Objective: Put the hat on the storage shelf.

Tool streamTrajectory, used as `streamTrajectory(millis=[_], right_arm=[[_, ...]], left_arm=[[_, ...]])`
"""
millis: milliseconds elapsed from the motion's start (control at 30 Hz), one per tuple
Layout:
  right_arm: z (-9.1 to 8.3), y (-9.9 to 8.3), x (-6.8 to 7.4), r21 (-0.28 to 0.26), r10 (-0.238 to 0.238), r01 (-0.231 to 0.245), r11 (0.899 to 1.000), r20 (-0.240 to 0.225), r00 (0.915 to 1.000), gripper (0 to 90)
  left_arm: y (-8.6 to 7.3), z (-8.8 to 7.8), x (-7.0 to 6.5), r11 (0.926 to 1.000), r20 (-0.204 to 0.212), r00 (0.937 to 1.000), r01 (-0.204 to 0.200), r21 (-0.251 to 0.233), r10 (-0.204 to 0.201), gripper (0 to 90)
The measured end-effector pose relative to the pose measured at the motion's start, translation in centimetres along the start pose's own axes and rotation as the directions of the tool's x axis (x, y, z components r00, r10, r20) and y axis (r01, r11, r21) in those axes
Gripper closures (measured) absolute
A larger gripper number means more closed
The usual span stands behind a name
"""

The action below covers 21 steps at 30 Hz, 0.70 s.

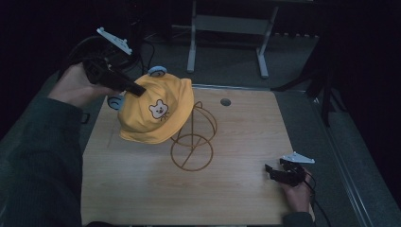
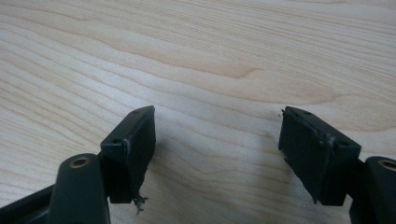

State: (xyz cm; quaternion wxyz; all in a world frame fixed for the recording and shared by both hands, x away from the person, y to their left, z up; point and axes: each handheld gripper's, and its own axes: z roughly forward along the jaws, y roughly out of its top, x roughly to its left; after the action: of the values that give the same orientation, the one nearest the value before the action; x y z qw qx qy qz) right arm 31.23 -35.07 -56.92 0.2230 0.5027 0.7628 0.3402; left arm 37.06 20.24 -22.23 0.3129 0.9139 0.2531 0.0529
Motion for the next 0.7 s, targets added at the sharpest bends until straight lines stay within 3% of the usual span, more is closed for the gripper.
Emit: streamTrajectory(millis=[700], right_arm=[[0.0,0.0,0.0,0.0,0.0,0.0,1.0,-0.001,1.0,27.2]], left_arm=[[2.4,2.0,-0.7,0.9989,-0.002,0.9996,-0.029,0.038,0.029,80.4]])
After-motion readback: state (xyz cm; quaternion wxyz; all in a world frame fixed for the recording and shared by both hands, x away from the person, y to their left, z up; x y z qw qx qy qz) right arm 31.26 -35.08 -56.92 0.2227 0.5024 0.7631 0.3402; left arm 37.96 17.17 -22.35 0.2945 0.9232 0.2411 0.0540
